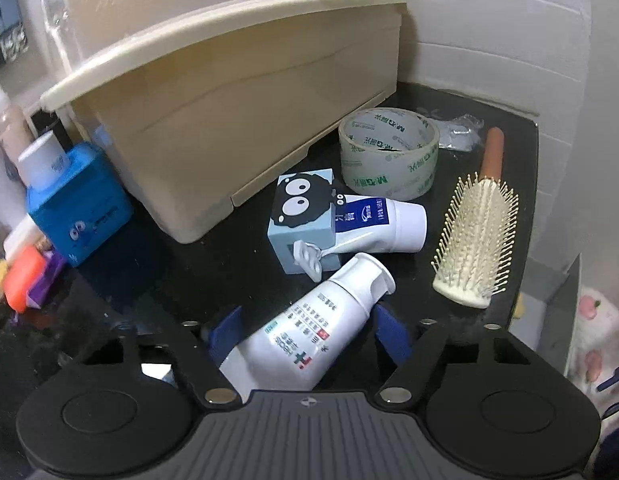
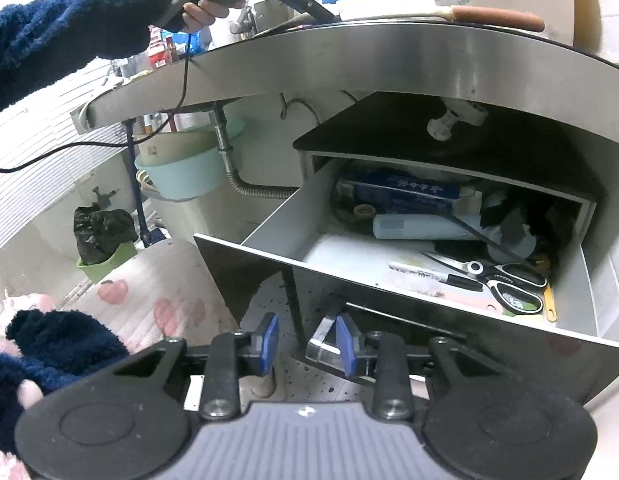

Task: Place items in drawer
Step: 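Grasp the white toothpaste tube on the counter with the left gripper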

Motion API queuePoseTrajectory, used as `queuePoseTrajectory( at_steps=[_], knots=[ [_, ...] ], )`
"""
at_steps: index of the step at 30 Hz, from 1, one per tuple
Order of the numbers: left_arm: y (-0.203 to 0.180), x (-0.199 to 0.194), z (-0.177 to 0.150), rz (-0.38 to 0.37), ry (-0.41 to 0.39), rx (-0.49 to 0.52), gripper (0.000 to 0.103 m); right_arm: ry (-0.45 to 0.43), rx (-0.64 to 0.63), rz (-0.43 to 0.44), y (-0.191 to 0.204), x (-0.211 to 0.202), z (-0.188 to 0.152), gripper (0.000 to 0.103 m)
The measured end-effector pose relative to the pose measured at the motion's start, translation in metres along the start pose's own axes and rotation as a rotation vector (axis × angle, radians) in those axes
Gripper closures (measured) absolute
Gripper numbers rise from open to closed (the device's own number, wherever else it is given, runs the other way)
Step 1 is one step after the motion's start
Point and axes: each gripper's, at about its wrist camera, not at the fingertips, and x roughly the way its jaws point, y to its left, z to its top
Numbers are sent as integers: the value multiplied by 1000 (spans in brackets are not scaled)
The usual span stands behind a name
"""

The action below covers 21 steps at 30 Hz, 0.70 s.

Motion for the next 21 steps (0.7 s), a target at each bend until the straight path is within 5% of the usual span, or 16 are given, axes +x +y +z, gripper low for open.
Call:
queuePoseTrajectory(
  at_steps=[7, 10, 12, 14, 15, 18, 21],
  knots=[
    [-3, -11, -8, -24, 11, -48, 59, -1, 20, -4, 0, 4, -1, 72],
    [-18, -18, -11, 12, 9, 14, 61, -6, 23, 1, 1, 4, -2, 72],
    [-26, -21, -12, 37, 9, 48, 56, -3, 23, 4, 2, 6, -3, 72],
    [-30, -20, -10, 40, 21, 49, 21, -3, 22, 7, 3, 7, -2, 72],
    [-30, -17, -9, 41, 26, 40, 16, -5, 21, 9, 4, 7, -2, 72],
    [-25, -10, -6, 35, 32, -11, 14, -14, 19, 11, 6, 6, -2, 66],
    [-14, -3, -3, -3, 26, -97, 27, -22, 32, 6, 4, 4, -2, 64]
  ],
)
